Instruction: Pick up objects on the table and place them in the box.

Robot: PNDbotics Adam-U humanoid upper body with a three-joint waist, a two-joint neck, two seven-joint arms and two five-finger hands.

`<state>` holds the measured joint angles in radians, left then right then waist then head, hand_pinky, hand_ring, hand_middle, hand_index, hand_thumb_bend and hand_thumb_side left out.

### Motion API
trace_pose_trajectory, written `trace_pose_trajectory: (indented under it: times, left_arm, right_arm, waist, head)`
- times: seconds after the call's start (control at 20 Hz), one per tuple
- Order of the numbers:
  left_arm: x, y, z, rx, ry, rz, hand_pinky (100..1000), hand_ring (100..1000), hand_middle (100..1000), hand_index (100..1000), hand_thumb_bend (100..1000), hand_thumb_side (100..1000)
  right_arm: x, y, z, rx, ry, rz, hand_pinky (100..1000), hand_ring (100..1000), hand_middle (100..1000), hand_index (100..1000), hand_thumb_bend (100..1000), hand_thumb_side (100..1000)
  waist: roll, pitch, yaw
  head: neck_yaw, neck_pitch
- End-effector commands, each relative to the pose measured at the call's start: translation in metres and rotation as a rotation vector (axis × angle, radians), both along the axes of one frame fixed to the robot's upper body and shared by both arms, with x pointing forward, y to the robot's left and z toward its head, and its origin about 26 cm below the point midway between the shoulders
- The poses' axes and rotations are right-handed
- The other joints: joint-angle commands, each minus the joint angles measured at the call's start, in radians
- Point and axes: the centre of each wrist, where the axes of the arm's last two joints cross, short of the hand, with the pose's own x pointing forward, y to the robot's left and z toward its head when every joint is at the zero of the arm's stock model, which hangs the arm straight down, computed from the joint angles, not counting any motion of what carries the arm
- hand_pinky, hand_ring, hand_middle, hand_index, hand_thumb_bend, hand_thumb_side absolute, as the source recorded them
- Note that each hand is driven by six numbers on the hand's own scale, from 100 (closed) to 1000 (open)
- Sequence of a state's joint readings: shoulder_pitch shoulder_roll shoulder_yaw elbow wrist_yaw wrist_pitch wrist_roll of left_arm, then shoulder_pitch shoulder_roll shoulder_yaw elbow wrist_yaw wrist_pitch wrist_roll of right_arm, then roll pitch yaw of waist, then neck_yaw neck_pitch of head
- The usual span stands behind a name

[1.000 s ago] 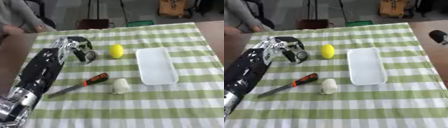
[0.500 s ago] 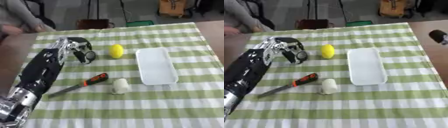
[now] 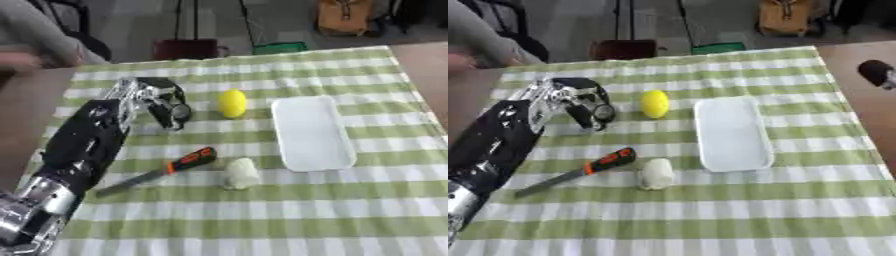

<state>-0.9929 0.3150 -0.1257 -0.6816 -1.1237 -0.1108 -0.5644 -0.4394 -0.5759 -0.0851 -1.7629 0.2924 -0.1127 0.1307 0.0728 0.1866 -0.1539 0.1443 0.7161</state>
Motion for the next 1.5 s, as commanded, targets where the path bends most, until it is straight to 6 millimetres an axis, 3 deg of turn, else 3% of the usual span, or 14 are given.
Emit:
trace_pose_trajectory:
  times: [0.05,0.5,1.0,1.15,1.5]
  left_arm:
    - [0.002,0.003,0.013,0.01,-0.045,0.008,825,824,842,796,252,214]
    - [0.003,0.003,0.015,0.013,-0.042,0.01,826,822,839,732,222,185]
    - [-0.001,-0.004,0.071,-0.028,-0.208,-0.042,824,816,840,726,223,176]
    - [-0.003,-0.019,0.082,-0.046,-0.237,-0.095,820,810,839,723,217,181]
    - [-0.014,-0.089,0.097,-0.058,-0.264,-0.328,818,807,838,717,203,183]
  right_arm:
    - [-0.001,-0.001,0.009,-0.013,-0.023,0.001,529,588,666,853,700,521]
    - [-0.001,-0.002,0.009,-0.011,-0.024,0.0,530,588,666,854,700,523]
    - [0.0,-0.003,0.008,-0.01,-0.023,-0.003,531,589,668,854,702,534]
    - [0.0,-0.002,0.008,-0.01,-0.024,0.0,532,589,668,854,701,524]
    - [0.002,0.001,0.008,-0.011,-0.019,0.017,532,589,668,855,702,523]
  waist:
    - [-0.003,-0.014,-0.001]
    - [-0.004,-0.015,-0.001]
    - [-0.006,-0.025,0.003]
    - [-0.008,-0.028,0.0]
    - [-0.013,-0.029,-0.02]
  head:
    - [0.001,-0.008]
    - [-0.002,-0.008]
    - [-0.006,-0.005]
    - [-0.005,-0.005]
    - [0.006,-0.004]
